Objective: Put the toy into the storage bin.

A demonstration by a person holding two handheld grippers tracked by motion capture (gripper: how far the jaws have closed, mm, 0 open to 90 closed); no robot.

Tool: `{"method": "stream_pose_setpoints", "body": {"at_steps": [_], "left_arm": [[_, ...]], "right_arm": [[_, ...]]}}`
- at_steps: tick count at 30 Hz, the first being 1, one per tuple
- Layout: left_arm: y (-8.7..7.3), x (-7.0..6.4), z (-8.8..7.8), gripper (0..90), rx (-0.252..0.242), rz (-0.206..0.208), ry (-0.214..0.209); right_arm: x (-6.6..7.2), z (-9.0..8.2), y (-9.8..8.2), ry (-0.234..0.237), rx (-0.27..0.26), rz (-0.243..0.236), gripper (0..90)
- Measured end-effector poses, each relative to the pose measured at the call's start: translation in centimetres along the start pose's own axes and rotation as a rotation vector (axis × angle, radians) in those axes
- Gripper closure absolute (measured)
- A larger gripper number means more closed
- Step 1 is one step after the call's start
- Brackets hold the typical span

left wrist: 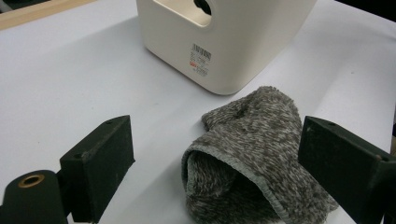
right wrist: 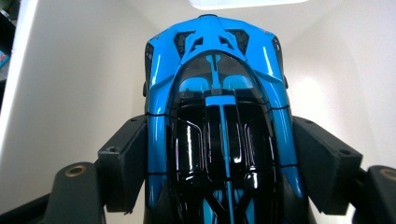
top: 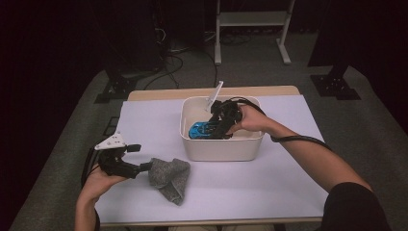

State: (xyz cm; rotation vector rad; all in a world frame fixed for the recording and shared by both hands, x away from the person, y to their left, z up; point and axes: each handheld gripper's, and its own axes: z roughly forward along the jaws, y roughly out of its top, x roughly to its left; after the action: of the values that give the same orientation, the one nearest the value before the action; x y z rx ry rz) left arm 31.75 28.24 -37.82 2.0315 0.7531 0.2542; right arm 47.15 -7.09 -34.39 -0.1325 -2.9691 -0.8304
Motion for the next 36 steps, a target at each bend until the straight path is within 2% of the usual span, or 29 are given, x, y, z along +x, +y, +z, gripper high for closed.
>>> {"method": "stream_pose_setpoints", "body": {"at_steps": [6,21,28,32,36], "left_arm": [[0.0,0.1,-0.1,9.6,-0.003,0.0,-0.005],[0.1,0.1,-0.2,9.6,-0.011,0.005,-0.006],[0.1,0.0,-0.2,9.6,-0.013,0.002,-0.005],[0.2,0.0,-0.3,9.6,-0.016,0.007,-0.004],[0.1,0.0,-0.5,9.6,-0.018,0.005,-0.001]], "right_arm": [[-0.3,0.5,0.1,0.008,0.005,0.007,24.8],[-0.5,1.8,0.3,0.022,0.093,0.001,24.8],[-0.2,1.8,0.5,0.025,0.103,-0.001,24.8],[0.0,1.7,1.1,0.022,0.091,-0.01,24.8],[-0.1,2.1,1.3,0.025,0.115,-0.013,24.8]]}}
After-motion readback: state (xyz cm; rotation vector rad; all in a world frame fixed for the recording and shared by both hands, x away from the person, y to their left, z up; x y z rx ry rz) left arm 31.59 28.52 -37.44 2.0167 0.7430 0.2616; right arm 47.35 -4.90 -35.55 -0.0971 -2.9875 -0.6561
